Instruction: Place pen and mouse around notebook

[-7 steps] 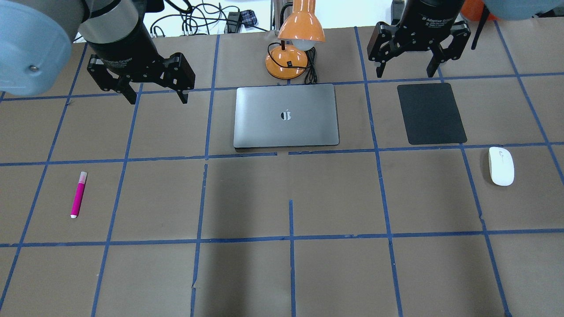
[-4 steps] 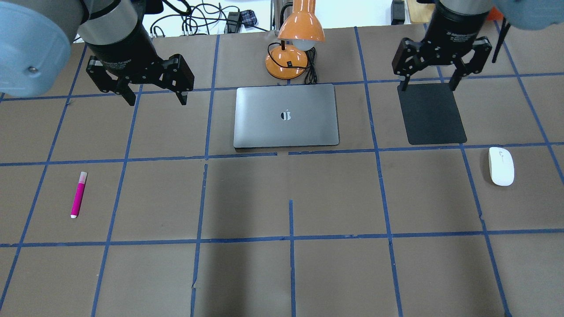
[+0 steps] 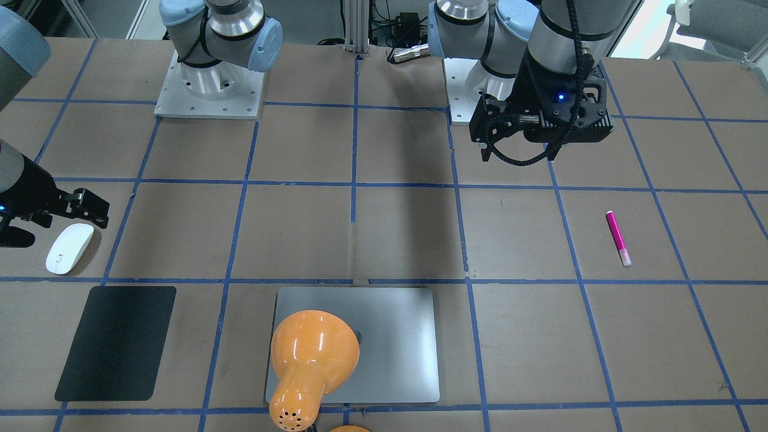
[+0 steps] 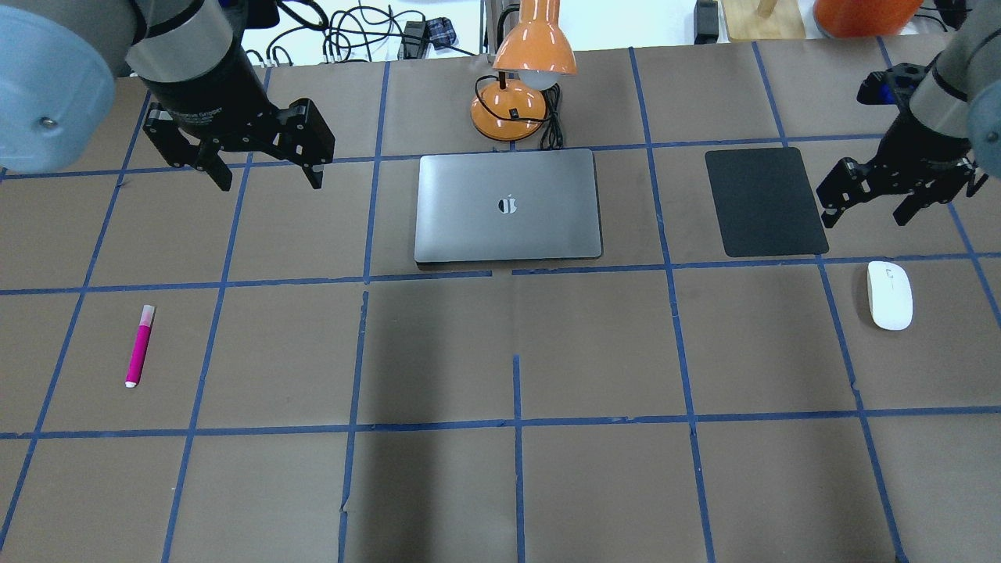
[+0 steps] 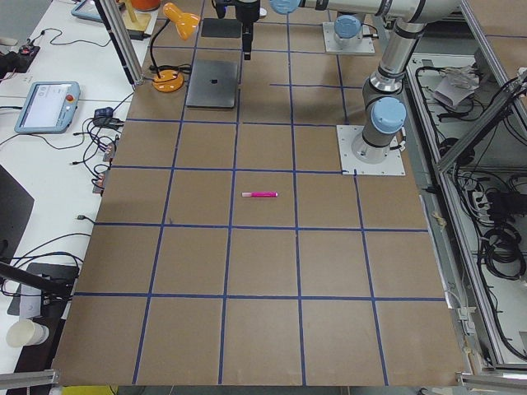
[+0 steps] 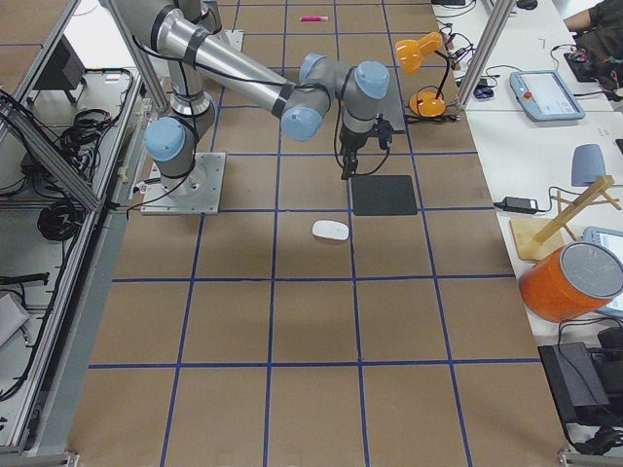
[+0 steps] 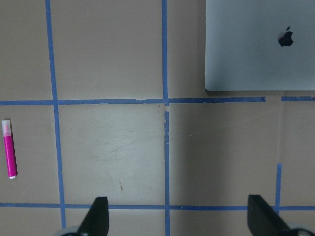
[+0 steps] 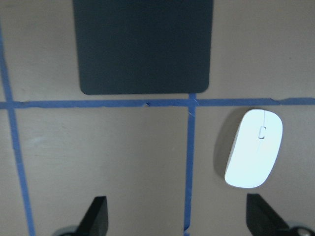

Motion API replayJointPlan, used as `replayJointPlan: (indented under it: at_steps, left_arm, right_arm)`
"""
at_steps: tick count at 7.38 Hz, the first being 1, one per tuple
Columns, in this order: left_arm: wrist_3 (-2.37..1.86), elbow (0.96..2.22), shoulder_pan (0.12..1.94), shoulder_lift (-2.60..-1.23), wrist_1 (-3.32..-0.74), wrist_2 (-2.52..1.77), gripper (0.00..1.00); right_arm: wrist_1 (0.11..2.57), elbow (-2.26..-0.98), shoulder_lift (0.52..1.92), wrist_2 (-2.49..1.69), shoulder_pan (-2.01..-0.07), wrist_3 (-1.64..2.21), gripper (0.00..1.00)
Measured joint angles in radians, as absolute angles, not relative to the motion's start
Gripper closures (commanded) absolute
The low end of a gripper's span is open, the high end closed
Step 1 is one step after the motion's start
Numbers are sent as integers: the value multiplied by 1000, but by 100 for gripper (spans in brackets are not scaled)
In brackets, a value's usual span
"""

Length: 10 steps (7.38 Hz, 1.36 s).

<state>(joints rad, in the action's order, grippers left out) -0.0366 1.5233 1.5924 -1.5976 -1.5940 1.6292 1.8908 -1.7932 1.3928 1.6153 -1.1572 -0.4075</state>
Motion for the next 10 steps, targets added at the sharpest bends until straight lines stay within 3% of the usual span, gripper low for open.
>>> replayJointPlan:
  at_steps: [3,6,8,9,10]
  left_arm:
    - [138,1684,1405,-1606,-1508,1716,0]
    - [593,1973,1086,-1695,-1004,1688,0]
    - [809,2097,940,-1792,-738,1601,0]
    - [836,2114,897,-1842,-696,1577,16]
    - [832,2121,878,-1874,-681,1567,42]
  right_arm:
    - [2075,-1974,1399,1625,-1009,-522,0]
    - [2220,-2043,1347,1624,-962,-589,0]
    - [2337,-2043,1265,1624,-958,-613,0]
    - [2366,-2042,1243,1620,-958,-617,0]
    - [2376,-2041,1230,1614,-957,-615,5]
